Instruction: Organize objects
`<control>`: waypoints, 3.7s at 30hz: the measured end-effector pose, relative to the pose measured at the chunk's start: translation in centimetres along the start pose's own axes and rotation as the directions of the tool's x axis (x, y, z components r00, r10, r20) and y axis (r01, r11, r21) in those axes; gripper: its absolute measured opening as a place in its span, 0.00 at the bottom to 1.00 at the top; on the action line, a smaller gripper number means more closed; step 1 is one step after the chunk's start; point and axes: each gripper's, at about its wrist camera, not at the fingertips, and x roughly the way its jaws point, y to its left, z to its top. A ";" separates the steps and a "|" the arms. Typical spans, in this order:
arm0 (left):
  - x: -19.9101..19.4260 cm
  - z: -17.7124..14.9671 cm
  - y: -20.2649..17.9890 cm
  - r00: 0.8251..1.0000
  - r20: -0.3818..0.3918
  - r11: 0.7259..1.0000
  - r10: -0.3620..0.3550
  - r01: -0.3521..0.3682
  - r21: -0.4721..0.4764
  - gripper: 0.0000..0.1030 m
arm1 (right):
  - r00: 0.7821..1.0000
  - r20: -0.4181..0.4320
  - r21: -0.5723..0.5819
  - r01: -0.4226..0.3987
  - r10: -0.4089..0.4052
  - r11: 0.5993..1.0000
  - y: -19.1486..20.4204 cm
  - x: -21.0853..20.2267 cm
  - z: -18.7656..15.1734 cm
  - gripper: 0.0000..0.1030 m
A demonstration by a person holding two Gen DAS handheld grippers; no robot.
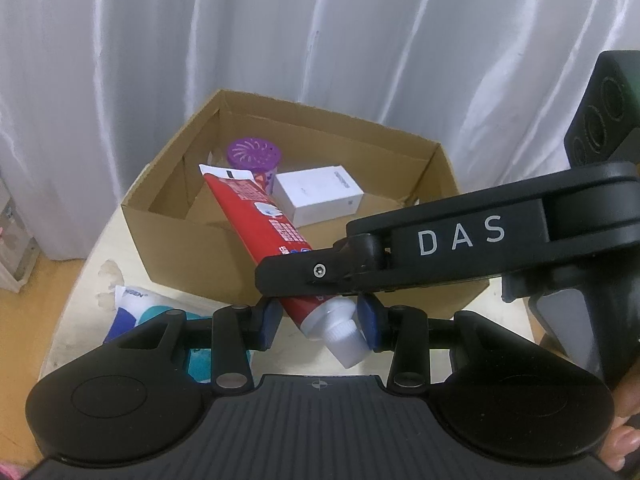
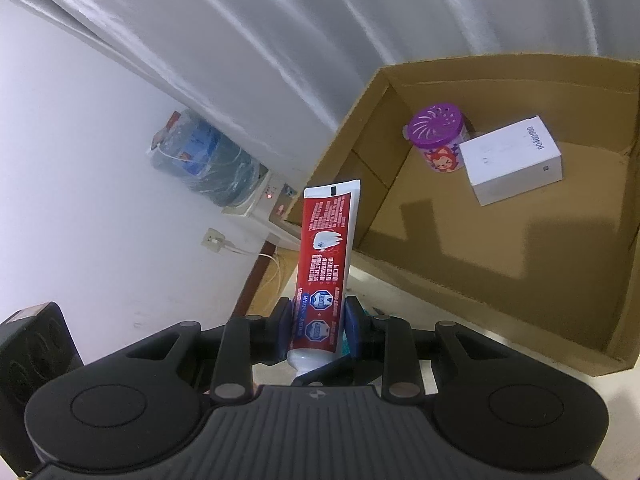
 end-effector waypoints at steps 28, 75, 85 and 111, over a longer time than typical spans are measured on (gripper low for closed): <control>5.4 5.0 5.0 0.994 -0.038 0.973 -0.098 0.088 -0.214 0.41 | 0.969 -0.228 -0.054 0.087 -0.097 0.995 -0.2 6.4 8.8 0.32; -9.7 -7.6 10.4 0.992 0.035 0.958 0.118 -0.104 -0.267 0.72 | 0.985 -0.161 0.017 0.067 -0.064 0.998 -1.3 9.2 1.6 0.80; -9.0 -7.3 9.8 0.993 0.036 0.966 0.112 -0.100 -0.240 0.72 | 0.996 -0.087 0.098 0.010 -0.002 0.995 -2.3 8.6 0.5 0.80; -7.0 -2.1 6.2 0.976 0.167 0.988 0.140 -0.129 -0.080 0.73 | 0.982 0.134 -0.021 0.137 -0.133 0.990 -3.4 -2.0 4.8 0.82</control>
